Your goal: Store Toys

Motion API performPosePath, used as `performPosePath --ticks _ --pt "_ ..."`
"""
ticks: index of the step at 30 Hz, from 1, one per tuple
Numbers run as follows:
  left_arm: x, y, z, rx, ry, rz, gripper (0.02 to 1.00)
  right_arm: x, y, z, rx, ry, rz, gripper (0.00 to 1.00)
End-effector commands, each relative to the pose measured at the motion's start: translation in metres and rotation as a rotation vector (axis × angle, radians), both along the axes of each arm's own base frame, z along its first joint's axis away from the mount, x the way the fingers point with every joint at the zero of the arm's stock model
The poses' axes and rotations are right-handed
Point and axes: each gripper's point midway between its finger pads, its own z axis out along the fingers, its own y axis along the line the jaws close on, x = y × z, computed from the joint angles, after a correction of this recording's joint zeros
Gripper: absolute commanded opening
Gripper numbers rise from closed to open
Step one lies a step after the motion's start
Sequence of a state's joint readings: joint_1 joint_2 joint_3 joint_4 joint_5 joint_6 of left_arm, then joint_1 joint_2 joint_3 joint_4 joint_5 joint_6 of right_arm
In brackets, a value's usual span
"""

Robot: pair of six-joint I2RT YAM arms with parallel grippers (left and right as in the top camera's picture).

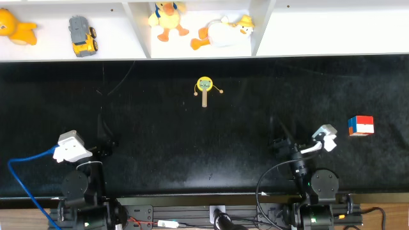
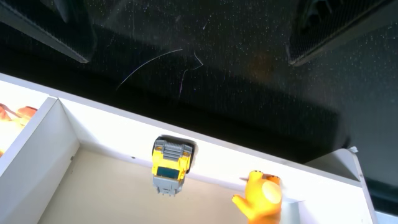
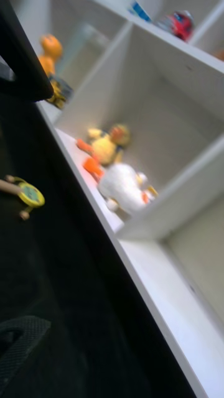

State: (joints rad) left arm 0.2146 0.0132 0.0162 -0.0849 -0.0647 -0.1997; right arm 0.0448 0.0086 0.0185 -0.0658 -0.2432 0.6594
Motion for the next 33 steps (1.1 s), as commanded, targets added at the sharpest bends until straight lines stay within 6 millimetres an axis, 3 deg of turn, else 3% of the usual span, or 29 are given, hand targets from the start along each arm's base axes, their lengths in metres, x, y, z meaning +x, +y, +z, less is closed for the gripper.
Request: performPosePath --ticks 1,7,10,17,23,33 --pt "0.001 -0.003 0.000 0.023 -0.001 -0.016 0.998 -0.013 0.028 0.007 0.005 0.000 0.178 1.000" --pt "0.001 -0.003 0.000 0.023 -0.001 -0.016 0.998 -0.014 0.028 0.034 -0.153 0.058 0.188 1.000" --pt "0.001 -0.003 0.000 0.023 -0.001 -0.016 0.998 -0.008 0.029 0.038 -0.223 0.139 0.209 1.000" --pt "0.001 -0.003 0.000 0.023 -0.001 -0.016 0.998 0.016 0.052 0.045 -0.368 0.285 0.345 0.998" --pt "0.001 -0.003 0.000 0.023 -0.001 -0.016 0.998 0.040 0.074 0.025 -0.525 0.442 0.390 1.000" --pt "0.001 -0.003 0.000 0.023 -0.001 -0.016 0.998 0.072 0.138 -0.020 -0.624 0.615 0.544 0.941"
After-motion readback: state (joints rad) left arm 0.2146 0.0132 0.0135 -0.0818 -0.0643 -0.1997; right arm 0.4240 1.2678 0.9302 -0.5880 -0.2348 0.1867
